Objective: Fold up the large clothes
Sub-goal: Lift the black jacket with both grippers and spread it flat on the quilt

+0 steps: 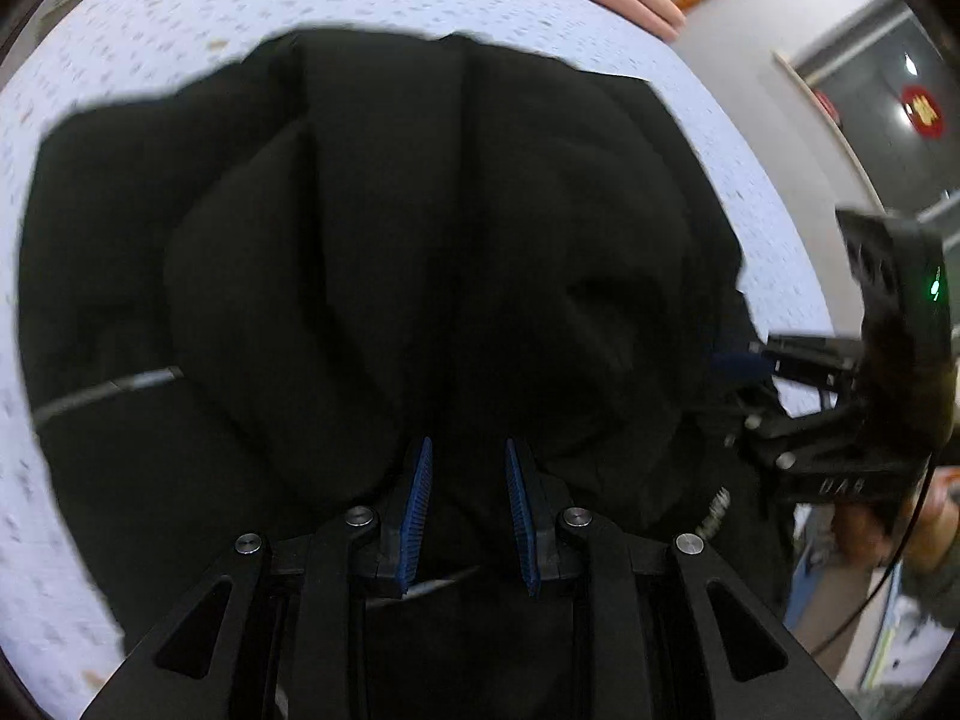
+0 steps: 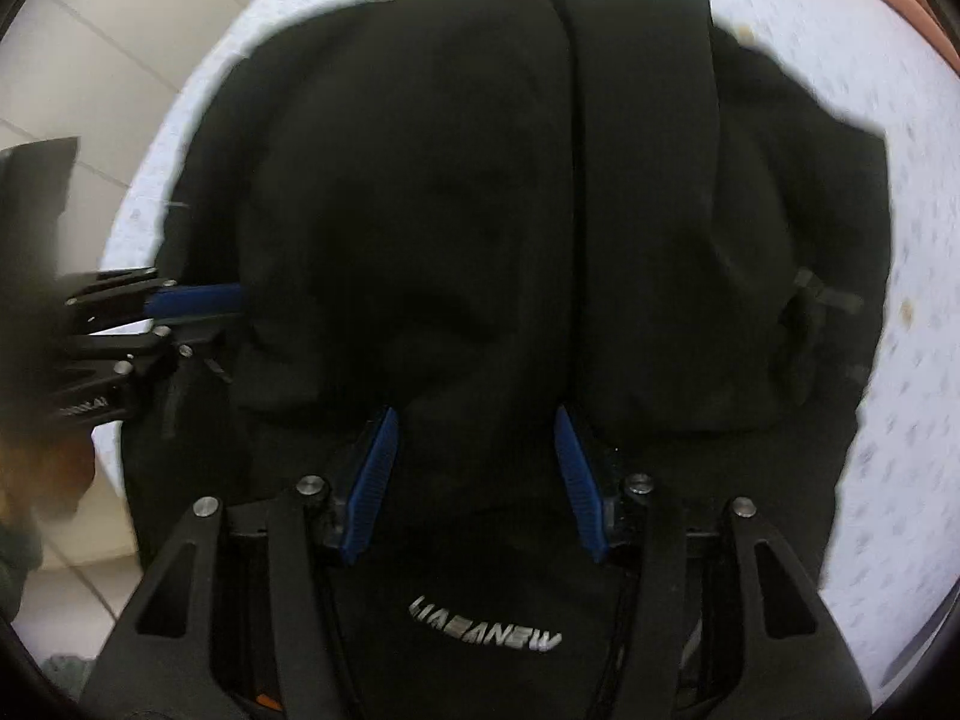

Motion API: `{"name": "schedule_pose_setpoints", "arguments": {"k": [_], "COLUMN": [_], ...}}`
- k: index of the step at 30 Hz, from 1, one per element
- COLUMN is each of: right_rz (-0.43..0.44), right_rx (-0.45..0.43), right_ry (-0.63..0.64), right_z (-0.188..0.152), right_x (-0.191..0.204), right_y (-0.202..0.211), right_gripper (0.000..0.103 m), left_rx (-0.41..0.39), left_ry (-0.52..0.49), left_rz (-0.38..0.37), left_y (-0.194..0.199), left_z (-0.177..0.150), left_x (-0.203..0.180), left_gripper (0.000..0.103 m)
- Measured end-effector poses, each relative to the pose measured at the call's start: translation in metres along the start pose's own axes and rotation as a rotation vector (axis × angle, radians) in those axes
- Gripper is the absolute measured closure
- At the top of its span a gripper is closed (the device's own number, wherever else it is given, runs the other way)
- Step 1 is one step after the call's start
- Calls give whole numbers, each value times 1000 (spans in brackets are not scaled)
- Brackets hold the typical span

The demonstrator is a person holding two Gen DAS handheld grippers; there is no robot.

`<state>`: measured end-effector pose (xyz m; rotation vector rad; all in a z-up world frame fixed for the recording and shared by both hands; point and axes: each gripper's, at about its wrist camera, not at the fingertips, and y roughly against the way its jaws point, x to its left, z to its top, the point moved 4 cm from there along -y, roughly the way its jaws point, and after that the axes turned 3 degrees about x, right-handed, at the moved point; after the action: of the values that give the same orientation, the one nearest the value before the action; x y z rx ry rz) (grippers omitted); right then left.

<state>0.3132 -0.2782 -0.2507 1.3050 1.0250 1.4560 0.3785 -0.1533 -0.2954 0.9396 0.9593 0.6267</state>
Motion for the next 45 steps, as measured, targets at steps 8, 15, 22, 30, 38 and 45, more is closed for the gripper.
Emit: {"name": "schedule_pose_setpoints", "arguments": {"k": [8,15,22,30,38,45], "right_rz": [79,45,-1,116,62,-49], "right_rx": [9,-209,-137,-163,-201,-113], "right_ry": [-84,-116,-242,-357,-198,-92], "right_z": [15,60,95,78,33,19], "right_x": [-11,-30,-58,-87,-36,-13], "right_y": [25,94,35,45,80,20], "right_gripper": [49,42,48,66,41,42], "left_rx": [-8,-180,-186,-177,-228,-156], "left_ry": [28,31,129,155,68,103], "left_rz": [-9,-30,32,4,-71,-31], "left_y": [17,93,55,57,106,47], "left_z": [7,33,53,44,6,-22], "left_x": [4,-1,17,28,-15,-24], "left_gripper": [77,62,60,72,61,61]}}
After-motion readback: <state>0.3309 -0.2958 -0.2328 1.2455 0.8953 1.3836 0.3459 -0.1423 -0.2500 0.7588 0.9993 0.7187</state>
